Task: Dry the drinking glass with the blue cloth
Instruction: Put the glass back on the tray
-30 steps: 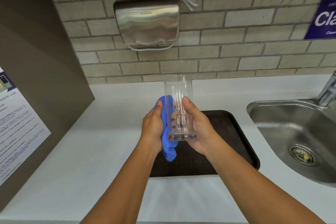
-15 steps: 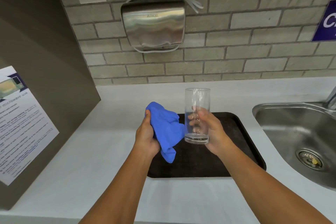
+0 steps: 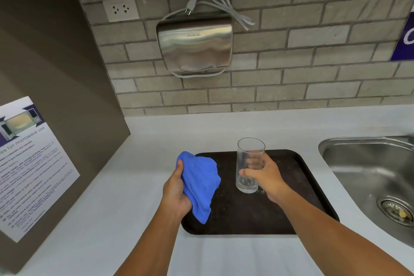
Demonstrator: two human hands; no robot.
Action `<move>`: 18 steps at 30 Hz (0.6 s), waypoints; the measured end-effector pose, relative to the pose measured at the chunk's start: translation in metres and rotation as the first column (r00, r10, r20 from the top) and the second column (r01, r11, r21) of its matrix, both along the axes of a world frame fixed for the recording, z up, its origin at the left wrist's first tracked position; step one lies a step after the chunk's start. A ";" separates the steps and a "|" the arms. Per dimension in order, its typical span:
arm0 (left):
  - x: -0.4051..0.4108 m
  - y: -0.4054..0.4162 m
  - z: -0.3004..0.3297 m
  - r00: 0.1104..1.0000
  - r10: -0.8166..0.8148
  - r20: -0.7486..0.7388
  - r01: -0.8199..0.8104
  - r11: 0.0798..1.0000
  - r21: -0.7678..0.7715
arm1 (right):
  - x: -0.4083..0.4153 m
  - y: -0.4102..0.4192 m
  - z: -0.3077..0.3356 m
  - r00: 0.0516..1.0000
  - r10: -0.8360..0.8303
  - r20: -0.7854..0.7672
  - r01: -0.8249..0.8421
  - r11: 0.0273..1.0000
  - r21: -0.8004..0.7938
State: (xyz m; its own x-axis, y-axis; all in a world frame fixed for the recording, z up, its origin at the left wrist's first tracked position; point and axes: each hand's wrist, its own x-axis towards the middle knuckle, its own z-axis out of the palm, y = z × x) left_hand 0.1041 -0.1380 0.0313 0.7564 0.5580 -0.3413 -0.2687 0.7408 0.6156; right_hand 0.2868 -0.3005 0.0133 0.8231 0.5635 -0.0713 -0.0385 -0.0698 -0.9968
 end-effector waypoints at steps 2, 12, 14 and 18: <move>-0.001 0.001 -0.005 1.000 0.006 0.004 -0.006 1.000 -0.025 | 0.003 0.001 -0.003 1.000 -0.011 0.002 0.011 1.000 0.001; -0.004 -0.003 -0.015 0.999 0.024 -0.042 -0.028 0.996 -0.089 | 0.012 0.010 -0.028 0.999 -0.037 0.035 0.040 0.995 -0.091; -0.005 -0.003 -0.016 0.998 0.030 -0.047 -0.034 0.995 -0.094 | 0.013 0.012 -0.030 0.998 -0.040 0.041 0.044 0.994 -0.101; -0.009 -0.001 -0.018 0.999 0.029 -0.034 -0.032 0.995 -0.090 | 0.015 0.013 -0.033 0.999 -0.037 0.037 0.041 0.993 -0.112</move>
